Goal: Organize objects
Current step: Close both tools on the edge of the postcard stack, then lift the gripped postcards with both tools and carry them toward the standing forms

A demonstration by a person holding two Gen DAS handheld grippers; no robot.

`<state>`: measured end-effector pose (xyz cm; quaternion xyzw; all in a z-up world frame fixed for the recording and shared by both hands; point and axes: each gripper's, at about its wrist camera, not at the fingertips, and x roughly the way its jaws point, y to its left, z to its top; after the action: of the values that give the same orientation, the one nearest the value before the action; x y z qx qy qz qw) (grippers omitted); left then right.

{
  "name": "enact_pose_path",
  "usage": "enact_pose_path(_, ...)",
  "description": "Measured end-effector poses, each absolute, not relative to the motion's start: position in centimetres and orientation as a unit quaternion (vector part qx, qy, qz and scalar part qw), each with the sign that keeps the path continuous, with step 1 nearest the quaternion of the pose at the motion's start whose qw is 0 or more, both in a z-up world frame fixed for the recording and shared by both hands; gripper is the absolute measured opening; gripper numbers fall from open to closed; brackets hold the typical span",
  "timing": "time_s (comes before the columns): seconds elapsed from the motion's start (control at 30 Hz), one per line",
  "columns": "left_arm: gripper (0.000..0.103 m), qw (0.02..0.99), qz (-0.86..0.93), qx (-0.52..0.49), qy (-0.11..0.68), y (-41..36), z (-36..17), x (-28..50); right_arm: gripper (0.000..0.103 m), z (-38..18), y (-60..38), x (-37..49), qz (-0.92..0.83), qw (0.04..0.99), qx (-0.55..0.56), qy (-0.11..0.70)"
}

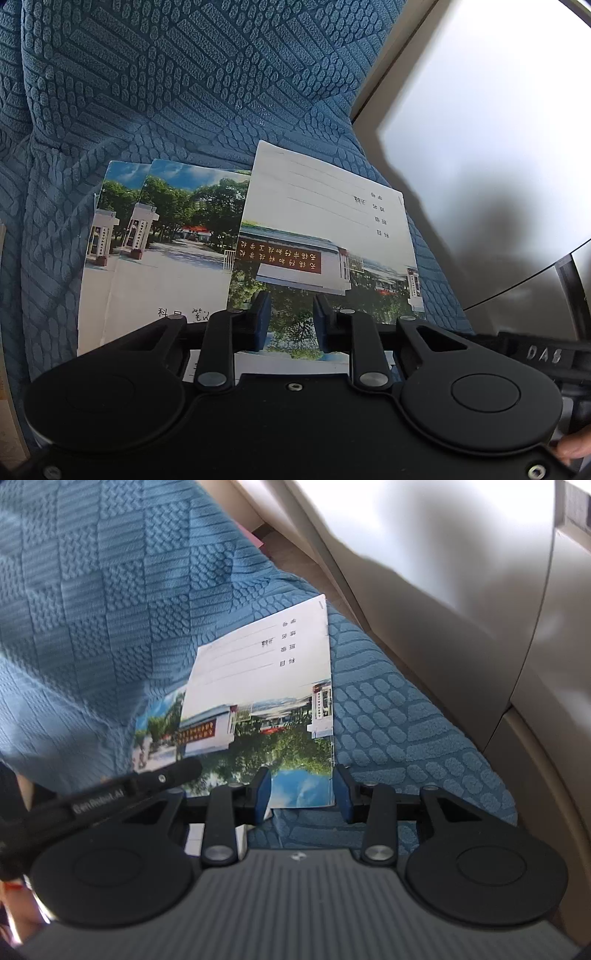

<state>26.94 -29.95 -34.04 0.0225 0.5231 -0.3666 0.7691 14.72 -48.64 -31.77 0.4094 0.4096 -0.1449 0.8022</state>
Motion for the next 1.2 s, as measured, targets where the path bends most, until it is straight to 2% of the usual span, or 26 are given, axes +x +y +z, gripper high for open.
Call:
enact_pose_path(0.17,0.022,0.774,-0.367,0.033,0.516,-30.0,-33.9,26.7,0.041,-32.9,-50.1,13.0,-0.135,0.773,0.505,0.36)
enact_pose_path(0.5,0.023,0.772,-0.366,0.022,0.52,-29.9,-33.8,26.7,0.038,-33.0,-50.6,11.9,-0.065,0.762,0.587,0.265)
enact_pose_path(0.63,0.024,0.766,-0.363,0.0,0.53,-29.3,-33.9,27.3,0.019,-33.0,-49.7,13.4,-0.081,0.77,0.562,0.291)
enact_pose_path(0.8,0.024,0.76,-0.367,-0.005,0.536,-29.1,-33.9,27.5,0.007,-34.3,-49.7,14.7,-0.097,0.758,0.562,0.316)
enact_pose_path(0.87,0.025,0.756,-0.363,-0.017,0.544,-28.8,-33.9,27.6,0.005,-34.5,-49.3,14.8,-0.102,0.758,0.559,0.321)
enact_pose_path(0.93,0.036,0.746,-0.356,-0.049,0.56,-28.0,-34.0,27.8,0.004,-34.3,-48.9,14.9,-0.105,0.763,0.55,0.322)
enact_pose_path(1.0,0.061,0.737,-0.35,-0.089,0.571,-26.8,-33.9,27.8,0.004,-34.0,-48.8,14.9,-0.101,0.764,0.554,0.315)
enact_pose_path(1.03,0.066,0.729,-0.349,-0.11,0.579,-26.3,-33.9,27.9,0.004,-33.8,-48.8,14.9,-0.098,0.765,0.555,0.313)
enact_pose_path(1.2,0.079,0.65,-0.361,-0.246,0.622,-24.3,-35.3,28.0,0.004,-32.6,-48.2,15.3,-0.093,0.77,0.555,0.302)
